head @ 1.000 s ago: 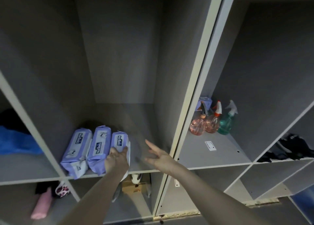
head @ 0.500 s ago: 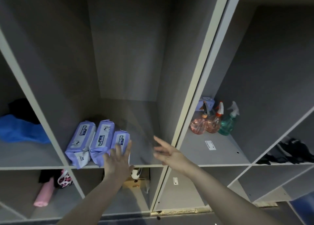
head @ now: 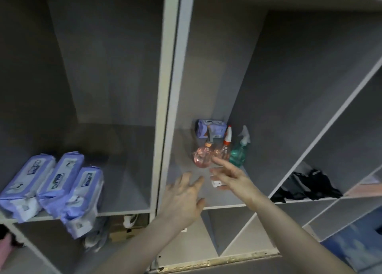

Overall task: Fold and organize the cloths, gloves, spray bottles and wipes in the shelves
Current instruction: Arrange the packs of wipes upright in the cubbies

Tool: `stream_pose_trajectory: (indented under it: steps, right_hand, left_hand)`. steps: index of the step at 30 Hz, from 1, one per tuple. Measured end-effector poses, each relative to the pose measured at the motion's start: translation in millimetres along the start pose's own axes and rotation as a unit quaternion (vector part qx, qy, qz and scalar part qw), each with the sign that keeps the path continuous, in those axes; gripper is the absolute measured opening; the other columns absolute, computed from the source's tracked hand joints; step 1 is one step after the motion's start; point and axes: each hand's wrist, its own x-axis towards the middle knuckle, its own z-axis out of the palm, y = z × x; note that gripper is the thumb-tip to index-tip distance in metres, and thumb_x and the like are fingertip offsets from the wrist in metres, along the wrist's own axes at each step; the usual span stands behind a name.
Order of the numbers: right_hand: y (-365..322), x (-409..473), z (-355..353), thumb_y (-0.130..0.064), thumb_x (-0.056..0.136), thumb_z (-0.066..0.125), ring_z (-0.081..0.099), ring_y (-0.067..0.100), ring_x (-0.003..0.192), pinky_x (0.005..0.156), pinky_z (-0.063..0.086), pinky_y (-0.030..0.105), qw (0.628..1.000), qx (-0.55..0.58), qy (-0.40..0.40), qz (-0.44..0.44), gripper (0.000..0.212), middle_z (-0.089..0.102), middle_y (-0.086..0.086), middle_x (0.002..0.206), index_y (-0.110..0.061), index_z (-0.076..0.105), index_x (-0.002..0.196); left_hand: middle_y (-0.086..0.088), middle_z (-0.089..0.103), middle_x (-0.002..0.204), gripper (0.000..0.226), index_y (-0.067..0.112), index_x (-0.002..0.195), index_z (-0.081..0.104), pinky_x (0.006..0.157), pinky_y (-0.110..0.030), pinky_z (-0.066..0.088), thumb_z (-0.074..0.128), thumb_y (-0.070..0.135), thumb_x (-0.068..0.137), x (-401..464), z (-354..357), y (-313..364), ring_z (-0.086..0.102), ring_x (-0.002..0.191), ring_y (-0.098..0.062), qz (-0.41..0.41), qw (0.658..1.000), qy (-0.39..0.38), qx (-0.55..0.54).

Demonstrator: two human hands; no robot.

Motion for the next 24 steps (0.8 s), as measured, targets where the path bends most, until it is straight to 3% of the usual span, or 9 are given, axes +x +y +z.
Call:
stream_pose_trajectory:
  steps: [5,9,12,14,16,19,21,24]
  right_hand:
    - [17.5,14.2,-67.6,-0.016,0.091,0.062,0.062,0.018,0.109,0.085,0.053,0.032,1.000,-0.006,0.004,-0.017,0.044,0.064,-0.005,0.115,-0.042,0.050,0.126]
    - [30.4,32.7,-101.9,-0.011,0.090,0.063,0.059,0.000,0.092,0.080,0.050,0.018,0.999,-0.029,-0.028,-0.030,0.054,0.061,-0.018,0.105,-0.037,0.044,0.134]
    - [30.4,53.0,-111.3,-0.013,0.088,0.066,0.058,-0.005,0.096,0.092,0.046,0.018,0.996,-0.060,-0.055,-0.034,0.060,0.059,-0.014,0.111,-0.038,0.042,0.138]
    - [24.5,72.6,-112.5,-0.010,0.088,0.067,0.056,-0.009,0.093,0.085,0.044,0.004,0.994,-0.071,-0.071,-0.046,0.062,0.058,-0.011,0.112,-0.032,0.042,0.140]
    - [16.0,97.1,-111.5,-0.009,0.086,0.068,0.059,-0.001,0.098,0.075,0.039,-0.004,0.990,-0.097,-0.085,-0.057,0.065,0.054,-0.010,0.117,-0.028,0.042,0.142]
    - [5.5,141.4,-112.4,-0.013,0.082,0.073,0.050,0.005,0.121,0.089,0.036,0.005,0.983,-0.134,-0.092,-0.080,0.070,0.047,-0.010,0.136,-0.032,0.042,0.141]
    - [0.2,172.2,-114.4,-0.016,0.081,0.074,0.042,0.007,0.129,0.098,0.032,0.012,0.974,-0.181,-0.100,-0.091,0.072,0.041,-0.006,0.145,-0.035,0.040,0.142]
    - [-6.4,217.9,-116.7,-0.017,0.083,0.073,0.049,0.014,0.125,0.093,0.040,0.016,0.964,-0.224,-0.108,-0.097,0.075,0.043,-0.006,0.147,-0.032,0.036,0.146]
  left_hand:
    - [-0.001,0.030,0.144,0.067,0.036,0.151,0.015,0.102,-0.034,0.037,0.047,0.046,0.093,58.9,21.5,35.2,0.039,0.133,-0.021,-0.064,0.996,-0.002,-0.056]
    - [-0.005,0.029,0.146,0.072,0.037,0.151,0.016,0.104,-0.038,0.039,0.054,0.045,0.090,96.5,44.5,39.8,0.041,0.133,-0.026,-0.139,0.979,-0.032,-0.146]
    - [-0.007,0.024,0.150,0.079,0.038,0.151,0.014,0.107,-0.040,0.037,0.061,0.043,0.087,117.3,59.4,29.3,0.044,0.131,-0.029,-0.186,0.955,-0.045,-0.225]
    - [-0.008,0.014,0.156,0.085,0.039,0.151,0.010,0.112,-0.037,0.032,0.065,0.044,0.085,129.3,69.5,17.2,0.036,0.138,-0.028,-0.208,0.938,-0.052,-0.274]
    - [-0.009,0.000,0.159,0.094,0.040,0.151,0.004,0.117,-0.039,0.022,0.067,0.047,0.082,141.5,81.4,2.9,0.020,0.146,-0.027,-0.224,0.930,-0.076,-0.281]
    - [-0.009,-0.011,0.160,0.106,0.043,0.150,-0.005,0.118,-0.051,0.010,0.069,0.057,0.076,162.7,104.2,-21.1,-0.004,0.149,-0.023,-0.238,0.942,-0.120,-0.204]
    - [-0.008,-0.013,0.160,0.113,0.043,0.149,-0.009,0.117,-0.056,0.006,0.070,0.062,0.071,176.3,122.0,-36.0,-0.009,0.149,-0.024,-0.242,0.945,-0.149,-0.159]
    - [-0.009,-0.012,0.161,0.114,0.043,0.150,-0.006,0.115,-0.057,0.003,0.072,0.063,0.068,193.3,144.6,-50.6,-0.011,0.148,-0.027,-0.255,0.944,-0.158,-0.140]
